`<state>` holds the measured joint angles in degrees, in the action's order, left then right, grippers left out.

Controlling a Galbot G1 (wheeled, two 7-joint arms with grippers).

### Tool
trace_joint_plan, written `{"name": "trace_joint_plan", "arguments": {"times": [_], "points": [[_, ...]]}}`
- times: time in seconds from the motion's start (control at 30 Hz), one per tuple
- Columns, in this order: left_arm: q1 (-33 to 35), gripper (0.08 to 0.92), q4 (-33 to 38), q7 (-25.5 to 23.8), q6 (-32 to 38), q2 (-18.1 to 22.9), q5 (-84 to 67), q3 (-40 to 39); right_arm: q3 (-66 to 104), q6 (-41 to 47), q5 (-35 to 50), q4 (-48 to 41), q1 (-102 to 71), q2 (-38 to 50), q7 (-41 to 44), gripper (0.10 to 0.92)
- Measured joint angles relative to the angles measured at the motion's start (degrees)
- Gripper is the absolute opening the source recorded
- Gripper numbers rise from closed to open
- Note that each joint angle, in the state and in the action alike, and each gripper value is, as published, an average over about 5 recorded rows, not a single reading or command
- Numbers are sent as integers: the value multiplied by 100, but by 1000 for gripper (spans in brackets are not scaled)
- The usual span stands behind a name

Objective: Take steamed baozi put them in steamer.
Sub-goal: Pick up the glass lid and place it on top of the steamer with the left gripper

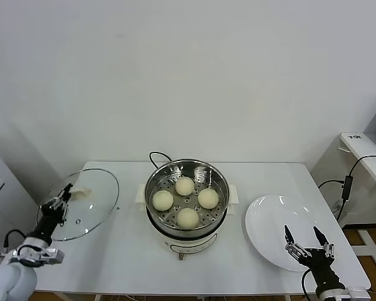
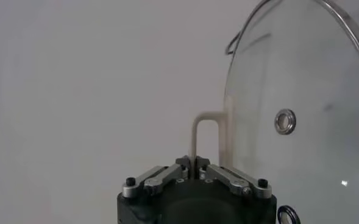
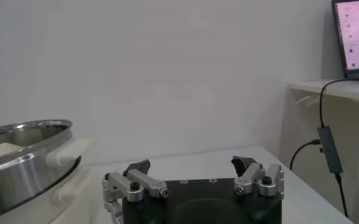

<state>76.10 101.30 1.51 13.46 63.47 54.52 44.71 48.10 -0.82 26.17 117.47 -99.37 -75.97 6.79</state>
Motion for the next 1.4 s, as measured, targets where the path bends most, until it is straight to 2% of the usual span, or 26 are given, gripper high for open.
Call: {"name": "trace_joint_plan", "arguments": {"times": [0.27, 0.53, 0.93, 1.4], "points": [[-144, 116, 1070, -441, -1302, -615, -533, -918, 79, -118, 116, -118, 21, 114, 250, 823], [-559, 116, 1633, -650, -2757, -730, -176, -2438, 276, -194, 203, -219, -42, 201, 492, 823], [-1438, 116, 1605, -923, -4103, -155, 924, -4205, 463, -211, 250, -272, -113, 293, 653, 823], [-1997, 116, 1217, -1120, -4503, 612, 1762, -5350, 622, -266, 244, -288, -271, 187, 770, 823]]}}
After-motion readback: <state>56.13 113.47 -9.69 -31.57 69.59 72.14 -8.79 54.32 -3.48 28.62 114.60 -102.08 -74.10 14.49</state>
